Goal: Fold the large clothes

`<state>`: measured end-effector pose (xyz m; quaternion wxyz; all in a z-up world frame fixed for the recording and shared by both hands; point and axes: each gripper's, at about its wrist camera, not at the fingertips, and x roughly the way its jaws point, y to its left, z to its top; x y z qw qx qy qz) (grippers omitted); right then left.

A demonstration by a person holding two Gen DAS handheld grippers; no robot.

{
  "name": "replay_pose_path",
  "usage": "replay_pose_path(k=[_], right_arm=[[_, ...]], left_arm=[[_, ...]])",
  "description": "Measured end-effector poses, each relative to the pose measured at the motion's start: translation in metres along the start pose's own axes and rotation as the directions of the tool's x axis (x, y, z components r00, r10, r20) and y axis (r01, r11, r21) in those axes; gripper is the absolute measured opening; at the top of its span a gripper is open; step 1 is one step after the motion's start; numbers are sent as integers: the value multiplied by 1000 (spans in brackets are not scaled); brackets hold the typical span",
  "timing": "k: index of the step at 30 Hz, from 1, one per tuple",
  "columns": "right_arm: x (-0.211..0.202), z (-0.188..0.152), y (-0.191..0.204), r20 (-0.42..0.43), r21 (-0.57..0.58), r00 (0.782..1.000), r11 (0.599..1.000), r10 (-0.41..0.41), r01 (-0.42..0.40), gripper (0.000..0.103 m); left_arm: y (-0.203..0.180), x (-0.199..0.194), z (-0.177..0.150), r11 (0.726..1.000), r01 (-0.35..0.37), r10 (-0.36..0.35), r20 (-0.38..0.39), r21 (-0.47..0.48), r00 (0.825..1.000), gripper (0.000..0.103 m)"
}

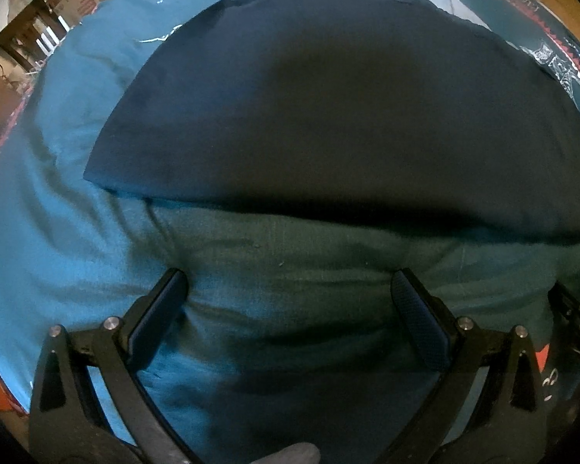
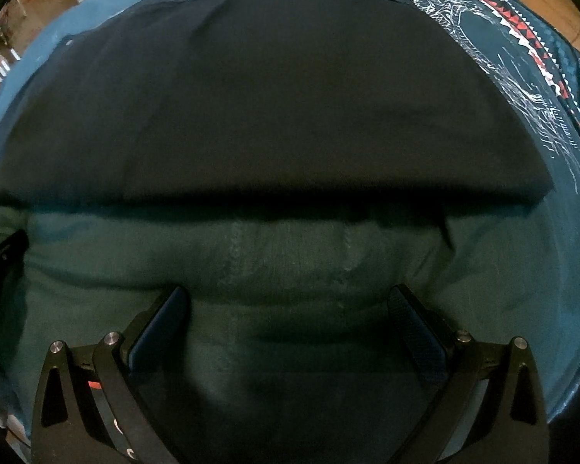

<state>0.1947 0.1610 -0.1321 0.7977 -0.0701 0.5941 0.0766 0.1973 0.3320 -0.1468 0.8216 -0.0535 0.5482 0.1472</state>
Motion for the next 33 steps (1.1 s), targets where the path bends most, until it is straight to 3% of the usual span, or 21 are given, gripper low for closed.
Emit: replay_pose_path(k=[9,17,25,31,33], right_arm=[[1,2,18,4,-10,1000,1000,1,-1,103],[3,-17,21,86,-38,996,999,17,-14,103],[-1,-51,34,300,-68,954,998,23,-2,103],[-5,-70,21,341,-66,939,998,35,-13,103],[-4,-63,10,345,-68,938,998,38,-15,103]], left_arm=[[2,3,-7,1000,-12,12,45,1,999,103],[5,-1,-37,1000,2,-5,212,15,977,103],[3,-7,-42,1000,-6,2,246,16,969,103],[-2,-9,-36,1000,-8,3,254,17,967,103],[-1,-10,-38,1000,-8,3,256,17,967,103]])
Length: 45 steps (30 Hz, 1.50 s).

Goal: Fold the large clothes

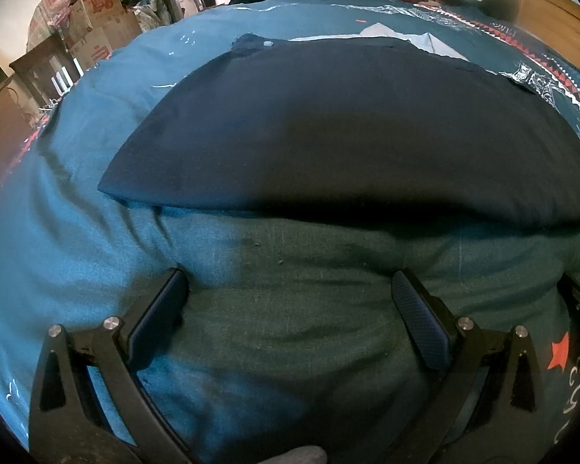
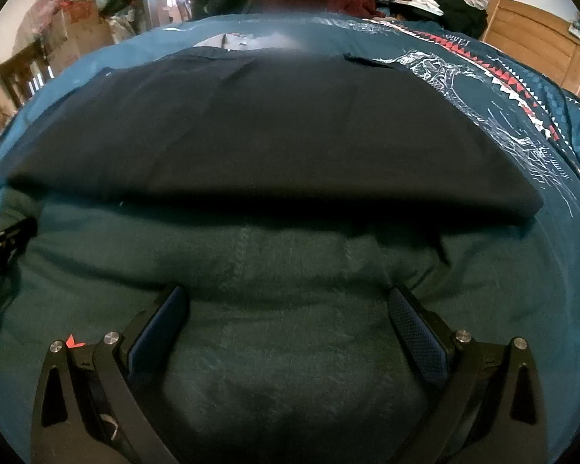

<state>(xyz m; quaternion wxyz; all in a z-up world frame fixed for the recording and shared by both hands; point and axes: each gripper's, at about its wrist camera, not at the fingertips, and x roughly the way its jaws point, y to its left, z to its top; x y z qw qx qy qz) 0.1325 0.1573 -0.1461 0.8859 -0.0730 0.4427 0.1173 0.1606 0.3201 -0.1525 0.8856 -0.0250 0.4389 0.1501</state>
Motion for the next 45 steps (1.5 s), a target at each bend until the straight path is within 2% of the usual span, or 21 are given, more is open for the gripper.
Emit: replay_pose_path(k=[5,14,17,18,19,20,22,23,24,25,26,28,29,30,31,33,35,38,40,42,45], right_arm=[[8,9,-18,7,3,1000,1000,15,-15,103],[8,9,-24,17,8,999,999,38,-38,103],[8,9,-25,18,10,999,999,43,-43,103],[8,9,-25,18,9,999,999,42,-42,103],[8,9,-25,19,9,999,999,43,-43,103],[8,10,-25,20,9,999,999,44,-44,103],[8,9,-26,22,9,999,999,45,-45,103],[8,9,-26,24,9,999,999,45,-46,103],[8,9,-26,25,9,999,999,46,-47,103],[8,9,-26,26,10,999,999,47,-48,103],[9,9,-26,27,10,998,999,49,-49,103],[9,9,-27,28,11,998,999,51,-52,103],[9,9,-27,30,12,998,998,53,-54,103],[9,9,-28,31,13,998,998,55,-55,103],[9,9,-28,31,14,998,998,57,-57,103],[9,9,-28,32,14,998,998,58,-58,103],[9,9,-28,32,15,998,998,60,-60,103],[9,9,-28,32,15,998,998,62,-62,103],[10,10,-29,33,15,997,998,63,-63,103],[10,10,-29,34,14,997,998,63,-63,103],[10,10,-28,34,13,997,998,63,-63,103]], left_arm=[[0,0,1,1000,1,-1,1,0,1000,103],[4,-4,2,999,39,-39,15,-18,999,103],[18,-12,6,990,123,-122,11,-72,992,102],[28,-18,8,977,174,-172,22,-121,985,96],[45,-26,11,946,257,-252,49,-199,966,83],[61,-31,13,908,327,-319,76,-261,945,78],[91,-35,16,808,450,-427,148,-381,892,68],[109,-33,16,728,520,-489,193,-447,851,66],[123,-27,16,638,585,-553,230,-502,801,62],[134,-17,15,530,646,-618,272,-550,738,57],[142,-8,14,442,680,-656,306,-585,690,56],[146,3,15,376,695,-681,327,-613,656,56],[143,8,16,368,695,-691,318,-618,649,56],[141,12,17,372,688,-691,308,-623,653,56],[139,20,16,376,670,-682,298,-639,668,55],[140,31,14,350,662,-678,308,-663,667,52],[143,36,17,343,649,-656,321,-679,683,49],[145,26,19,380,598,-626,280,-706,728,46],[145,16,16,432,568,-604,242,-701,759,48],[151,12,9,468,524,-575,206,-712,792,49],[156,16,5,468,518,-573,201,-716,795,49]])
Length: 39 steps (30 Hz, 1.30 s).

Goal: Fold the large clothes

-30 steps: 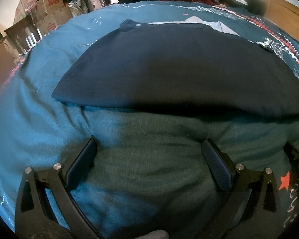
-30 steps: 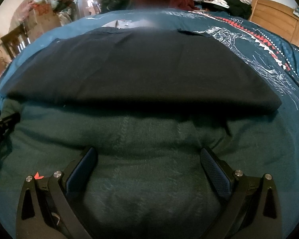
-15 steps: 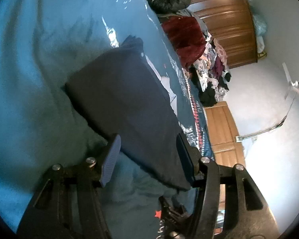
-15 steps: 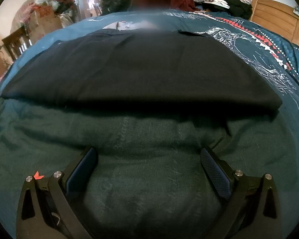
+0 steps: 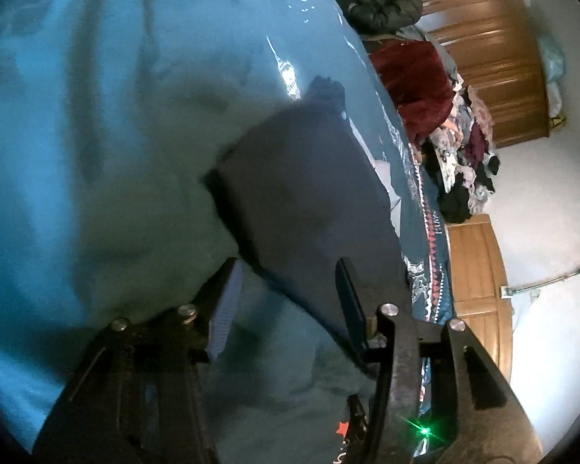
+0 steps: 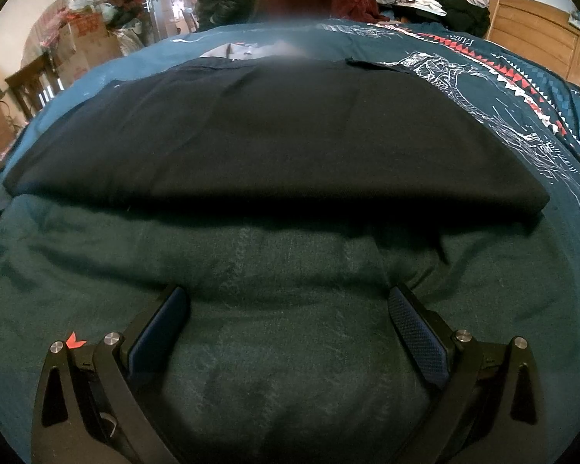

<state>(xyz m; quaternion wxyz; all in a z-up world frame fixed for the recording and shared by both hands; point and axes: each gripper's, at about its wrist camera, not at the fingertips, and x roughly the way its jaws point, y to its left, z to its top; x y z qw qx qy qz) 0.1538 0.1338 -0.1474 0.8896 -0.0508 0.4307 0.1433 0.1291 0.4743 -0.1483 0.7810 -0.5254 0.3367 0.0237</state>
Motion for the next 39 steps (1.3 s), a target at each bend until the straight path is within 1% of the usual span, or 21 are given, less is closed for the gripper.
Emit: replay_pose_path(k=[3,7,9,11,12,13,14,15,16,18,23,26,28,39], right_arm=[[0,0,0,0,0,1000,1000,0,0,103],[0,0,0,4,0,1000,1000,-1,1,103],[0,0,0,4,0,1000,1000,0,0,103],[0,0,0,4,0,1000,1000,-1,1,103],[0,0,0,4,0,1000,1000,0,0,103],[0,0,0,4,0,1000,1000,0,0,103],[0,0,0,4,0,1000,1000,-1,1,103],[0,0,0,4,0,1000,1000,-1,1,103],[0,0,0,5,0,1000,1000,0,0,103],[0,0,0,4,-1,1000,1000,-1,1,103],[0,0,0,3,-2,1000,1000,-3,3,103],[1,0,0,4,-2,1000,1000,-4,4,103],[1,0,0,6,-2,1000,1000,-4,4,103],[1,0,1,6,-3,1000,1000,-5,5,103]], left_arm=[[-3,8,7,999,-37,37,8,19,999,50],[-10,18,17,998,-60,59,43,30,997,54],[-14,23,20,996,-79,76,57,52,995,55],[-19,29,21,989,-109,101,78,97,992,53],[-19,31,21,987,-121,112,88,107,990,46],[-18,31,20,985,-128,117,94,114,989,35],[-16,32,20,983,-138,126,102,121,987,29],[-13,32,20,982,-143,130,108,122,986,19],[-8,31,20,983,-135,120,120,121,985,15],[-6,27,19,984,-118,100,138,130,985,12],[-1,29,15,975,-130,98,176,181,980,13],[-7,31,14,962,-172,132,190,212,973,13],[-8,32,13,957,-183,140,195,226,971,14],[-10,31,11,951,-192,141,213,242,967,14]])
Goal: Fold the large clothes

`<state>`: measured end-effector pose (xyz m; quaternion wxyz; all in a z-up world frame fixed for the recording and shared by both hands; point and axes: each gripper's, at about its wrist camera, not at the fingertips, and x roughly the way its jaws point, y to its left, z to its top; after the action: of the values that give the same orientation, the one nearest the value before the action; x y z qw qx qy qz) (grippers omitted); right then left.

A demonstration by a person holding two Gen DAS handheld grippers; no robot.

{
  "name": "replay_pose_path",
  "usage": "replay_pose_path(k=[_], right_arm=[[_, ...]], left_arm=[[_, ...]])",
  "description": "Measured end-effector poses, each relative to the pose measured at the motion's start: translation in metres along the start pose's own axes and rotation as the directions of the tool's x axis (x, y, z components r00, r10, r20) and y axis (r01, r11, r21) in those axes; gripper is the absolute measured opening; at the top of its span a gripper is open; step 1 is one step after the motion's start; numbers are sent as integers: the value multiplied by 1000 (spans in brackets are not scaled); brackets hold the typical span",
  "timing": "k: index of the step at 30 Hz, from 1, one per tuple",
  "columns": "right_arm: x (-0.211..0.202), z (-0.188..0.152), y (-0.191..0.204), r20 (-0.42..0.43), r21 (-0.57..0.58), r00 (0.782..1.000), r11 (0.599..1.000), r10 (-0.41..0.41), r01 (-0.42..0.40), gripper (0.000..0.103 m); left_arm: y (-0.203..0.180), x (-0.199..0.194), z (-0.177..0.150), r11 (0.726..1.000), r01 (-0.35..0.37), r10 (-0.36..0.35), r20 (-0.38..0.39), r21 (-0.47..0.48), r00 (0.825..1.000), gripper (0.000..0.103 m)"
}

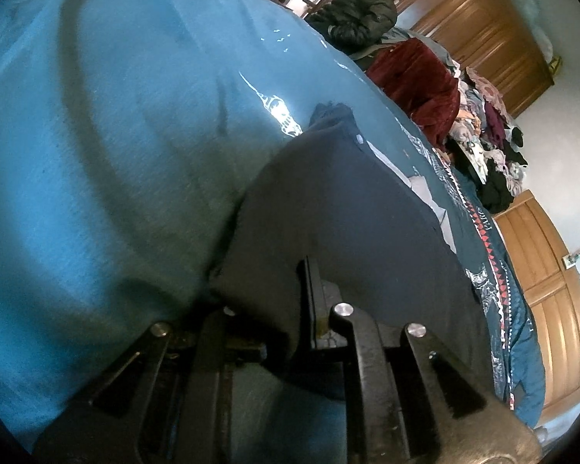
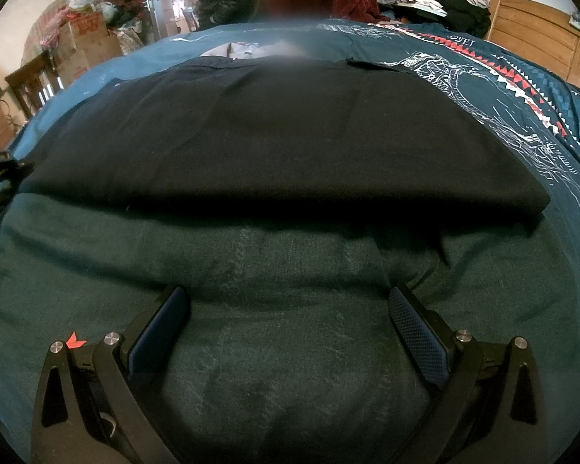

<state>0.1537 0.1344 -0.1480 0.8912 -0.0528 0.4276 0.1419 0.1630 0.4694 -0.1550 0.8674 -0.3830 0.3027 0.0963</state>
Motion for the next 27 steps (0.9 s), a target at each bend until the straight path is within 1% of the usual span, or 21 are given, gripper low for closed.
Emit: replay_pose_path(k=[6,7,9,11,13,15,16,17,18,19,21,24,25,27], right_arm=[[-1,1,2,-2,-7,1000,1000,-12,12,103],[-1,1,4,-4,-11,1000,1000,-20,20,103],[-1,3,8,-21,-26,999,999,-41,41,103],[-2,8,11,-55,-46,996,997,-64,61,103],[-1,14,13,-105,-66,992,996,-68,61,103],[1,23,11,-185,-85,981,995,-58,43,103],[2,28,11,-229,-101,972,994,-58,36,103],[3,33,10,-272,-114,960,993,-67,37,102],[2,38,9,-312,-118,947,992,-72,36,98],[0,44,6,-368,-111,928,994,-64,24,94],[-5,58,0,-476,-134,878,991,-44,-22,94],[-11,80,-13,-576,-183,816,981,-54,-65,94],[-11,88,-20,-611,-190,789,979,-59,-73,94],[-1,98,-32,-691,-199,719,976,-74,-91,94]], left_arm=[[-2,1,-1,1000,-18,17,4,16,1000,15],[-4,1,-1,999,-29,29,5,27,1000,15],[-11,2,-2,995,-73,73,6,63,997,15],[-19,3,-3,987,-123,123,6,101,992,17],[-25,4,-3,979,-150,151,3,136,988,22],[-22,4,-3,982,-140,141,-1,128,990,22],[-19,4,-2,984,-128,130,-5,120,992,22],[-19,4,-2,985,-126,127,-5,120,992,22],[-18,4,-1,985,-125,127,-4,122,992,23],[-18,3,-1,985,-125,126,-2,123,992,23],[-17,3,-2,985,-121,121,1,124,993,23],[-15,1,-2,988,-104,105,1,114,995,23],[-15,1,-2,989,-101,101,0,113,995,23],[-15,0,-1,989,-95,95,-1,110,995,23]])
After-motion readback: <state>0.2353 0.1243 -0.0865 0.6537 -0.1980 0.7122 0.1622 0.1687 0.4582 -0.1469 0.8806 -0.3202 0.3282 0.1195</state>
